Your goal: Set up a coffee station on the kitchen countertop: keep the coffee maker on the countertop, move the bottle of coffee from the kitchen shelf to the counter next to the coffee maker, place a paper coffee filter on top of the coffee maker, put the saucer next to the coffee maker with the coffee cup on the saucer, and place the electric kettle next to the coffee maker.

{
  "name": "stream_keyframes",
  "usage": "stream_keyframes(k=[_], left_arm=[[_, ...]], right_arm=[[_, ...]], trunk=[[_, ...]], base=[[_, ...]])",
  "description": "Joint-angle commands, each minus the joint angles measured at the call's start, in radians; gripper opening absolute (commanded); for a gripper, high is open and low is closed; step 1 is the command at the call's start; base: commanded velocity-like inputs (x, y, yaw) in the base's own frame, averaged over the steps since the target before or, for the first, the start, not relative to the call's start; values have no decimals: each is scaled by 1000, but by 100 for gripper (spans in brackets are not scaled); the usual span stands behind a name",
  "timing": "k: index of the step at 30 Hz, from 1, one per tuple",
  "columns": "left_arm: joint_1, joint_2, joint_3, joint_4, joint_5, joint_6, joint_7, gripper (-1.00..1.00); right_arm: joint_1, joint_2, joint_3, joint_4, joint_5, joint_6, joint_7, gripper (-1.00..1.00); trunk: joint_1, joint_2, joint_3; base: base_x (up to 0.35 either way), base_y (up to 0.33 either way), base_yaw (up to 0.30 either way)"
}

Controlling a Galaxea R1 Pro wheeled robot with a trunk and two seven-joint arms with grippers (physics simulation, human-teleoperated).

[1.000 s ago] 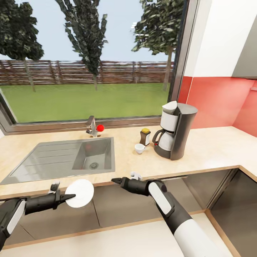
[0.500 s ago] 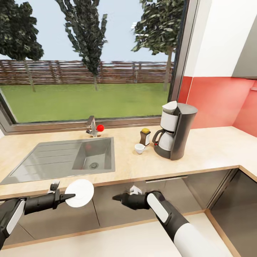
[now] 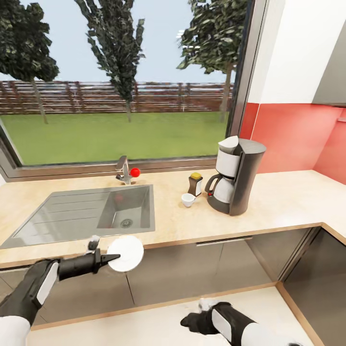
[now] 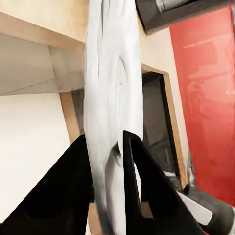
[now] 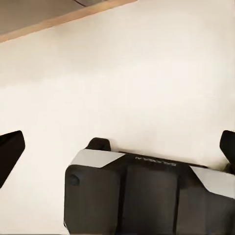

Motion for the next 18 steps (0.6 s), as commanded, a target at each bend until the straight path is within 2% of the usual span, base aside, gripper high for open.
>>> stream_keyframes(k=[1,4,5,8,9,12,14,15,18], left_arm=[[-34,-33,2,1,-9,-1,35,-100],[-97,-98,3,3,-9,0,116,-100],[-108,-109,4,5,-9,0,131,-100],[-175,-176,6,46,-6,3,235,-100],[-188,-187,6,56,-5,3,254,-100],[-267,-248,19,127,-3,4,370,-100],[-315,-290,65,169,3,4,453,-100],[-326,-301,82,178,4,4,476,-100],[-366,-359,202,211,20,2,627,-100]], right_arm=[[-1,-2,1,63,54,-94,-1,100],[15,-33,2,106,110,-204,-4,100],[19,-40,2,109,114,-212,-4,100],[38,-73,2,117,127,-240,-6,100],[43,-78,2,118,128,-242,-7,100],[70,-90,2,120,131,-250,-39,100],[86,-91,2,119,131,-263,-84,100],[89,-91,2,119,131,-268,-94,100],[98,-91,2,119,130,-294,-134,100]], trunk=[[1,-2,-2],[1,-2,-2],[1,-2,-2],[1,-2,-2],[1,-2,-2],[1,-2,-2],[1,-2,-2],[1,-2,-2],[1,-2,-2]], base=[[0,0,0],[0,0,0],[0,0,0],[0,0,0],[0,0,0],[0,0,0],[0,0,0],[0,0,0],[0,0,0]])
